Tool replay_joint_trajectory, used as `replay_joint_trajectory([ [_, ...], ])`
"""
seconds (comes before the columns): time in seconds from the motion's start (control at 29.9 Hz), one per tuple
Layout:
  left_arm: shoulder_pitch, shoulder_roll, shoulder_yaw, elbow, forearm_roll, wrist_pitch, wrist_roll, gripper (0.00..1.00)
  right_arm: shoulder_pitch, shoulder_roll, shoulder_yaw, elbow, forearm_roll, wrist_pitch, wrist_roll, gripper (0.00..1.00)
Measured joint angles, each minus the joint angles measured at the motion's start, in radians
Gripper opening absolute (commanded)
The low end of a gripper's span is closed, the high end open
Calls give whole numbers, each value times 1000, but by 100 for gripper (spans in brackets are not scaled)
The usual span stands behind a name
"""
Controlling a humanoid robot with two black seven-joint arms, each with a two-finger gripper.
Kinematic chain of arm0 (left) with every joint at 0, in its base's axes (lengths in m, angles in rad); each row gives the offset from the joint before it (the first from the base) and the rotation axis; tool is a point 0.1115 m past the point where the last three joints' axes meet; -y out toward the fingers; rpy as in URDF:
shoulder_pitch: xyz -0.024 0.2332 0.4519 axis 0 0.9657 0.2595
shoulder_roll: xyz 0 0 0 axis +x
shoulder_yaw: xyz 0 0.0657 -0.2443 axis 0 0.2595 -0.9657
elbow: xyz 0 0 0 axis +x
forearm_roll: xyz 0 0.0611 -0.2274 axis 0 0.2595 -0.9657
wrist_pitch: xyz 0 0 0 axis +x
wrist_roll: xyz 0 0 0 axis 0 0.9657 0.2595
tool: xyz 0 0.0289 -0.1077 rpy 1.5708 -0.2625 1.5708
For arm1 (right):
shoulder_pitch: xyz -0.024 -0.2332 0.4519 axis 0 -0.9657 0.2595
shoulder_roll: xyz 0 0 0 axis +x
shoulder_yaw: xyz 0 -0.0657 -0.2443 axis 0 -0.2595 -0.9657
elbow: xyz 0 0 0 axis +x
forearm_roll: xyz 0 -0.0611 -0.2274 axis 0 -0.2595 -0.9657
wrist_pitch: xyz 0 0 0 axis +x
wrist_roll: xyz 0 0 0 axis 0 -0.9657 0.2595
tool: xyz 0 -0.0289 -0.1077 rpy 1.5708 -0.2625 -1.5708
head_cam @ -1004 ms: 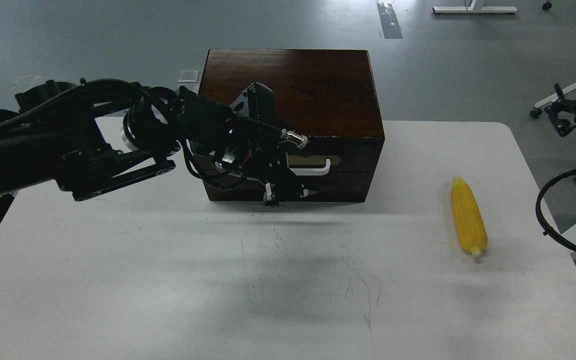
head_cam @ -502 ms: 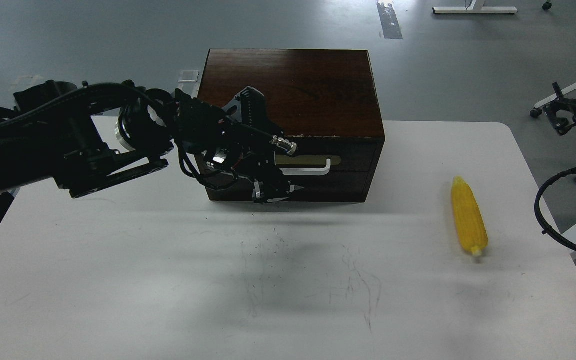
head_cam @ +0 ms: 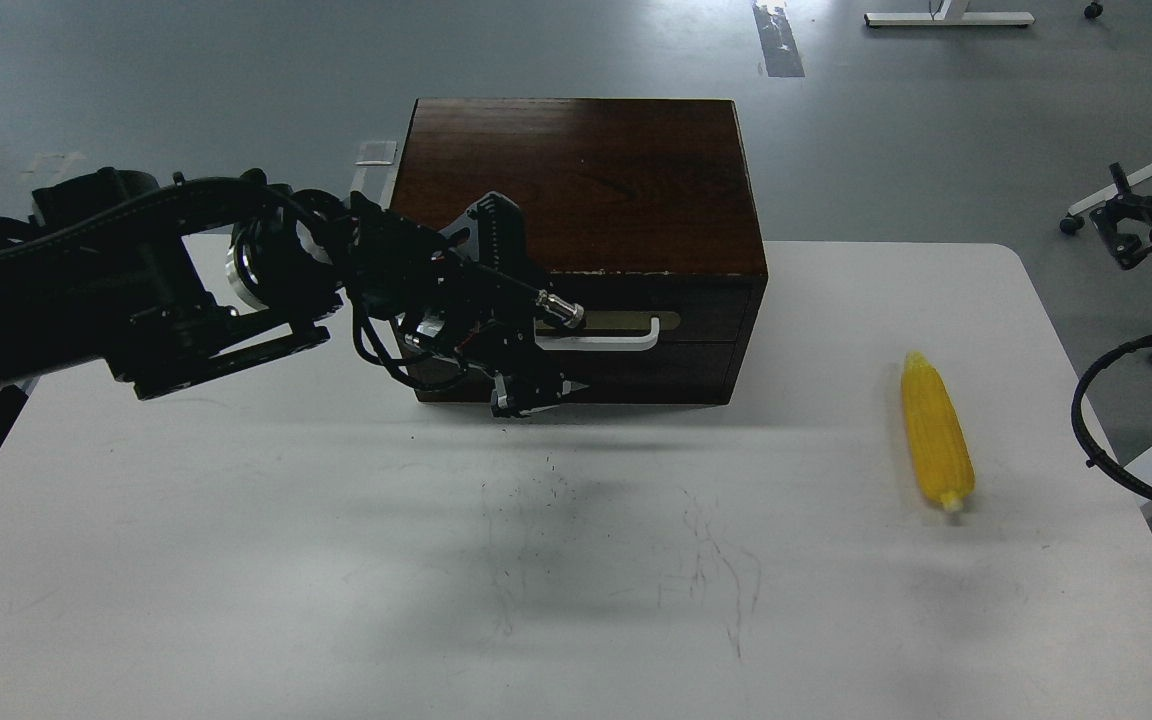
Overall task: Put corn in drawer with both arms
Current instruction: 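Grip the white drawer handle with the left hand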
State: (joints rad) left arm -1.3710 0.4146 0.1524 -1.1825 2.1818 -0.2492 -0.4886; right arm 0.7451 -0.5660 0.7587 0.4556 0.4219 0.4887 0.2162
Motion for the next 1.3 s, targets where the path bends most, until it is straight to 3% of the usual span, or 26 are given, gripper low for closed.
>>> replay_joint_trajectory([
  [0.17,-19,-1,17,0,0,-1,0,43,-1,6,0,0,0,0,0,100],
  [0.37,-24,0,22,0,0,-1,0,39,-2,8,2,-2,0,0,0,100],
  [1.3,-33,7,38,-48,0,-23,0,39,20,-9,5,-63,1,0,0,100],
])
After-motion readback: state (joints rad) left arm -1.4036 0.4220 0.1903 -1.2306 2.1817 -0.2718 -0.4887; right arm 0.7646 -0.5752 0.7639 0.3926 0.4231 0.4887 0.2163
